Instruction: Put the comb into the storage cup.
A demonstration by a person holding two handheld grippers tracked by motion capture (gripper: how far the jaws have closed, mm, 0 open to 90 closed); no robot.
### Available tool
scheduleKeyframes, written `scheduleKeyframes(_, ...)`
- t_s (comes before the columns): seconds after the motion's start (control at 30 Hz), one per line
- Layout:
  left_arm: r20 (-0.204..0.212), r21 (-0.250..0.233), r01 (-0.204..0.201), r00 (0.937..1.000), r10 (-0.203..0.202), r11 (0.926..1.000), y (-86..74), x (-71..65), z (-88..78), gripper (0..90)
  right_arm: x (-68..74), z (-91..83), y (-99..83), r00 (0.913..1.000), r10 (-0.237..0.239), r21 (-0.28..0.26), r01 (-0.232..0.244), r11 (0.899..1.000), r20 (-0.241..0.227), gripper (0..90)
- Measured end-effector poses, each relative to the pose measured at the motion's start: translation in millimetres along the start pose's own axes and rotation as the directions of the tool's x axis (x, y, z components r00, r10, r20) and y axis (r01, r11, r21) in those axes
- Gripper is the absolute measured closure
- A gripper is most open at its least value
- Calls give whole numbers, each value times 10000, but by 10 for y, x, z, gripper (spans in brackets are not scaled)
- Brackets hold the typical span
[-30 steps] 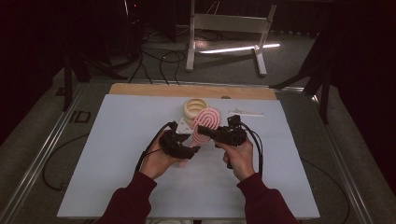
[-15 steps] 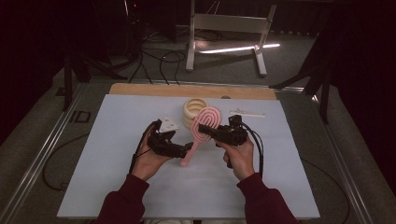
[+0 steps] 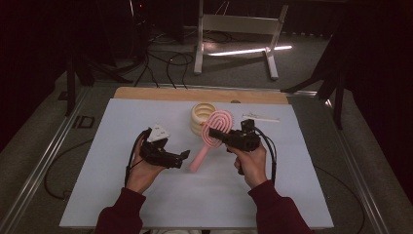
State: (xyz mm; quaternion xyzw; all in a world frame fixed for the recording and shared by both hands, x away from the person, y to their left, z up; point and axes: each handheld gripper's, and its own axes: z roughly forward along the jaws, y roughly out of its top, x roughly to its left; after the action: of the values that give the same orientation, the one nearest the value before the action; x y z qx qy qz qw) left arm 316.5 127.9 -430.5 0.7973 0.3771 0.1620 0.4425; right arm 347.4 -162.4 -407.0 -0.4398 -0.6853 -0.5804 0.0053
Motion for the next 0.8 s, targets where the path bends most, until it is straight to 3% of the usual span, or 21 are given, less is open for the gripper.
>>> scheduleKeyframes(0.37, -519, -551, 481, 9974, -510, 9973, -325, 211, -213, 2, -6, -11, 22, 10000, -27, -57, 27, 10000, 57, 636)
scheduleKeyframes(0.53, -1069, -482, 235, 9939, -286, 9986, -467, 254, -292, 2, -3, -7, 29, 10000, -38, -78, 38, 10000, 79, 636)
scheduleKeyframes(0.7, -1583, -469, 272, 9868, -343, 9985, -620, 304, -365, 3, -2, -2, 32, 9999, -97, -55, 97, 9999, 63, 637)
scheduleKeyframes(0.8, -1673, -502, 331, 9851, -411, 9982, -721, 344, -425, 3, -4, -8, 36, 9999, -112, -39, 113, 9999, 79, 636)
